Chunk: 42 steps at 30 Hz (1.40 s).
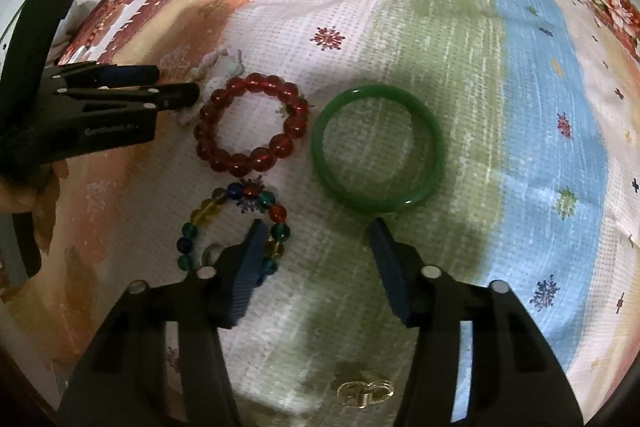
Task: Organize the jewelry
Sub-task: 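Grasp the white crystal bracelet with the left gripper while the right grasps the multicolour bracelet, then carry both bracelets into the silver tin and open both grippers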
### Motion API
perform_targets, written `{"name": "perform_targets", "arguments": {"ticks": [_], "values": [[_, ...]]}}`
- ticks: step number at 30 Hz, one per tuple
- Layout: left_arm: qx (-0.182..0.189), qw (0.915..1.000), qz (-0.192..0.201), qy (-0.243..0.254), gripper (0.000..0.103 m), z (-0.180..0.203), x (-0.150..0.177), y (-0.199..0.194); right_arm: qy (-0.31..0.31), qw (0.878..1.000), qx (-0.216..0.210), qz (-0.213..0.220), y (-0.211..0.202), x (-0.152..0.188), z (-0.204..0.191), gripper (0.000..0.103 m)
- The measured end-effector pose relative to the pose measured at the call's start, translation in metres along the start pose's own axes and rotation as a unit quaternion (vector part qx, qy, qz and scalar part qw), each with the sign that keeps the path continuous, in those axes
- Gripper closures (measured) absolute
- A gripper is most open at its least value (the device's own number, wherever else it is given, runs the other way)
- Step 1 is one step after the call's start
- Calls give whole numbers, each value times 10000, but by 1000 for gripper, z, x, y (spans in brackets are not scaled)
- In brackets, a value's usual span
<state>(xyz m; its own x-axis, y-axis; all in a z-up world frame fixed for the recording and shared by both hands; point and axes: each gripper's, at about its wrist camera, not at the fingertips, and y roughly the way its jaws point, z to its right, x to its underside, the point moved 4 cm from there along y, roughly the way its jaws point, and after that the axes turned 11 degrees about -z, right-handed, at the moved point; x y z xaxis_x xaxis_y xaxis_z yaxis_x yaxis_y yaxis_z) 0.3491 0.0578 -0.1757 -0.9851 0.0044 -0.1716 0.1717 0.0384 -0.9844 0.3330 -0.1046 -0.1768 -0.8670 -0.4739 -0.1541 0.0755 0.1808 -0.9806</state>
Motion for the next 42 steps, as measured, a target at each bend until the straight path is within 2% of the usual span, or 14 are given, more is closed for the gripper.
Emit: {"name": "perform_targets", "arguments": {"ticks": [1, 3, 4, 5, 6, 8, 19, 26, 42], "values": [[-2, 10000, 8, 26, 53, 0, -1, 0, 30, 10000, -4, 4, 0, 0, 2, 57], [-19, 9999, 27, 128, 66, 3, -1, 0, 100, 9999, 30, 25, -1, 0, 5, 68], [-32, 9998, 22, 209, 77, 6, 0, 0, 140, 9999, 51, 34, -1, 1, 8, 72], [-37, 9996, 8, 283, 89, 9, -1, 0, 167, 9998, 68, 48, -2, 1, 9, 78], [-55, 9994, -19, 345, 93, 11, 0, 0, 174, 9998, 74, 55, -2, 1, 10, 87], [-93, 9992, -32, 381, 93, 13, 1, -1, 166, 9998, 60, 69, -3, 1, 10, 92], [305, 9990, 145, 295, 94, 13, 5, -27, 40, 9996, -58, 288, -23, 3, -2, 92], [407, 9981, 297, 361, 94, 21, 13, -50, -50, 9987, -385, 329, -35, 5, -21, 92], [620, 9962, 564, 241, 94, 16, 42, -91, -369, 9957, -330, 777, -88, 18, -59, 92]]}}
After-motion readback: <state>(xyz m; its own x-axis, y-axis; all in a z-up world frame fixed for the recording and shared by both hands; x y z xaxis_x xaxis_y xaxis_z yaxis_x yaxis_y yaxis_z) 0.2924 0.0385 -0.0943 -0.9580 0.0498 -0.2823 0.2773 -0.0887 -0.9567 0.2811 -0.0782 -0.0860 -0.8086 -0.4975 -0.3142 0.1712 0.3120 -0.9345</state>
